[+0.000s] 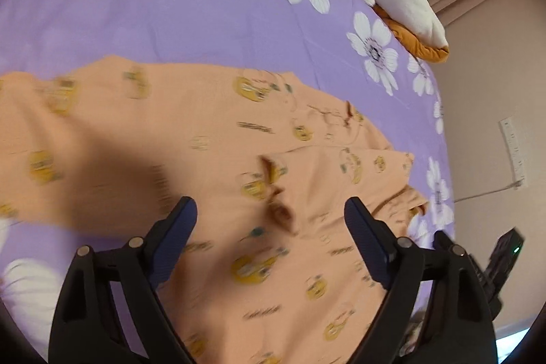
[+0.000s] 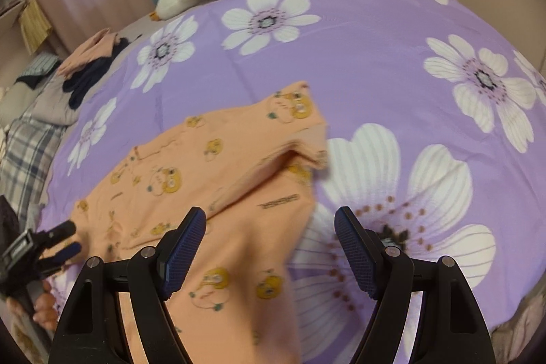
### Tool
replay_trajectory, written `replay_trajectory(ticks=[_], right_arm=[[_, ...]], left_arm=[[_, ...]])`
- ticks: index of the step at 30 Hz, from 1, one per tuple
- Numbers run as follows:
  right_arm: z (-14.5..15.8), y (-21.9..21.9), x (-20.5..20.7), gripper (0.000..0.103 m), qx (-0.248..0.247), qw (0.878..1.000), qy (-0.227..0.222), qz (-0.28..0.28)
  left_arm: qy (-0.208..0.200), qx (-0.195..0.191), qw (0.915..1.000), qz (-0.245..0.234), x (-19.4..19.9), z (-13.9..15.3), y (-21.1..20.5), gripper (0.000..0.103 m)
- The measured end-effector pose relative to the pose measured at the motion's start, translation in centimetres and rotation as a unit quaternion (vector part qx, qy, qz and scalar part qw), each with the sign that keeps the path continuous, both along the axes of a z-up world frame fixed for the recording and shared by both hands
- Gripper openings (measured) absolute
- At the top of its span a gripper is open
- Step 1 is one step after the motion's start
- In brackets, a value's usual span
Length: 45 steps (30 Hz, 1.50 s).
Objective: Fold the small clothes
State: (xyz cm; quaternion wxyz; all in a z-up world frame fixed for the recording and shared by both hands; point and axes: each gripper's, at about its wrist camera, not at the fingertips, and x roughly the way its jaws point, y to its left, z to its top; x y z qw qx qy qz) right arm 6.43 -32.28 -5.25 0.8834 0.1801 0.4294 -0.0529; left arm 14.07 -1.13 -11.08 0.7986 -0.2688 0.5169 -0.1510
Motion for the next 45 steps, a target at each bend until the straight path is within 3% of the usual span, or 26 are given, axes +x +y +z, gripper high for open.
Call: replay_trajectory(ticks=[2, 5, 7, 9, 11, 12, 13, 14, 16, 18, 20, 22, 27, 32, 37, 42, 45], right_arm=[[-0.3, -1.2, -0.4, 0.077, 0.01, 1.0, 0.001, -0.017], [-0.7, -2.4, -0.7, 0.077, 0.021, 0.999, 0.006, -0.035], [-1.0, -2.9, -0.9, 0.077, 0.021, 0.999, 0.008, -0.043], [-1.2, -3.3, -1.2, 0.077, 0.023, 0.999, 0.01, -0.047], [-1.4, -3.7, -1.2, 0.077, 0.028, 0.998, 0.012, -0.05], [-1.5, -3.9, -1.1, 0.077, 0.03, 0.998, 0.013, -0.051], [-1.7, -4.0, -1.0, 0.077, 0.033, 0.998, 0.012, -0.054], [-1.8, -4.1, -0.9, 0.077, 0.036, 0.998, 0.012, -0.055], [-2.1, -4.0, -0.6, 0.077, 0.041, 0.998, 0.011, -0.052], [-2.5, -3.7, -0.1, 0.077, 0.039, 0.998, 0.016, -0.044], [-2.9, -3.5, 0.6, 0.062, 0.042, 0.998, 0.016, -0.036], [-3.2, -3.3, 1.3, 0.056, 0.053, 0.998, 0.02, -0.028], [-4.0, -2.9, 3.2, 0.041, 0.062, 0.998, 0.024, -0.017], [-4.8, -1.6, 5.0, 0.012, 0.017, 0.999, 0.038, -0.004], [-4.4, -1.6, 4.1, 0.008, 0.016, 1.0, 0.022, -0.014], [-5.4, -1.3, 4.6, 0.008, -0.001, 0.999, 0.038, -0.009], [-5.3, -1.1, 4.7, 0.008, -0.005, 0.999, 0.039, -0.007]], left_arm=[[0.011, -0.012, 0.9998, -0.012, 0.9, -0.7, -1.1, 0.079], [0.04, -0.002, 0.999, -0.02, 2.2, -2.4, -3.0, 0.078], [0.028, 0.006, 0.9995, -0.013, 2.1, -2.2, -3.5, 0.078], [0.024, -0.01, 0.9995, -0.016, 2.1, -2.2, -4.1, 0.063], [0.037, -0.032, 0.9987, -0.013, 2.1, -2.9, -4.6, 0.04], [0.038, -0.025, 0.9989, -0.01, 2.2, -3.1, -4.9, 0.033], [0.032, -0.012, 0.9994, -0.007, 2.2, -3.1, -5.1, 0.009], [0.03, -0.02, 0.9993, -0.007, 2.3, -3.1, -5.0, 0.007], [0.028, -0.057, 0.9979, 0.007, 2.3, -3.0, -4.5, 0.006], [0.001, -0.057, 0.9981, 0.022, 2.2, -1.8, -3.7, 0.005], [-0.022, -0.055, 0.9978, 0.031, 2.1, -0.4, -3.0, 0.005], [-0.035, -0.059, 0.997, 0.036, 2.2, 0.8, -2.2, 0.005], [-0.074, 0.0, 0.9958, 0.054, 2.4, 3.2, -0.5, 0.005], [-0.062, 0.023, 0.9942, 0.084, 2.8, 2.6, 2.4, 0.005], [-0.04, 0.048, 0.9923, 0.107, 1.9, 0.6, 4.2, 0.005], [0.005, 0.084, 0.9922, 0.092, 2.3, -2.3, 3.9, 0.007], [0.005, 0.088, 0.9919, 0.091, 2.4, -2.9, 3.9, 0.009]])
